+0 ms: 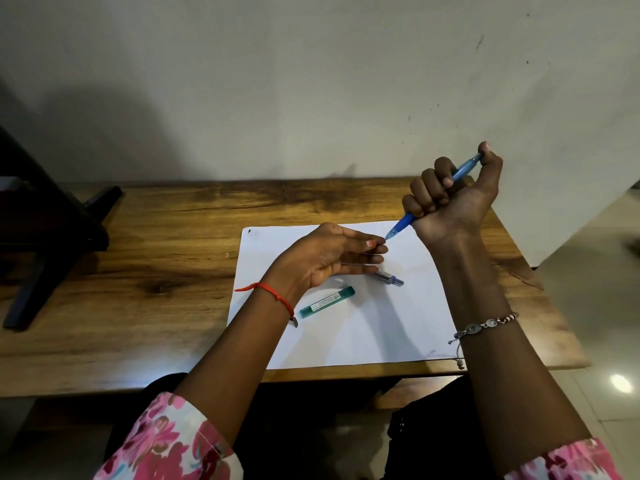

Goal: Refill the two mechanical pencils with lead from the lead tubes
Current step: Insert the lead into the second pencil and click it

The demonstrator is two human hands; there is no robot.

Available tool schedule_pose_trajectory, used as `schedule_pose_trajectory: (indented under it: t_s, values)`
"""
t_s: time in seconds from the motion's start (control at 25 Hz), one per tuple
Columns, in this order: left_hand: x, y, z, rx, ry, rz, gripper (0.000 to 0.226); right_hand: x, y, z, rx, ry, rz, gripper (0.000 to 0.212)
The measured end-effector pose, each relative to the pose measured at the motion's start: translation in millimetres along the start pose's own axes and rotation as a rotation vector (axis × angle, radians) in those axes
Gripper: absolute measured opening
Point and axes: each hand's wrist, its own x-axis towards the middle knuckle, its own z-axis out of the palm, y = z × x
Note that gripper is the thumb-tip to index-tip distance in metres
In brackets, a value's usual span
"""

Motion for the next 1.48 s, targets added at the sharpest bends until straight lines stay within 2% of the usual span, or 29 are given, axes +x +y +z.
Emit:
schedule_pose_trajectory:
  t_s: [1.2,1.48]
  values:
    - [-0.3,-4.9,10.3,-0.103,-0.034,-0.079,0.011,-4.6,-6.2,6.5,-0.147,-0.001,-0.025,0.057]
    - [0.5,-6.1,12.3,-0.132,-0.028,-0.083,0.011,-5.0,-6.1,5.7,-0.142,-0.052,0.001,0.065]
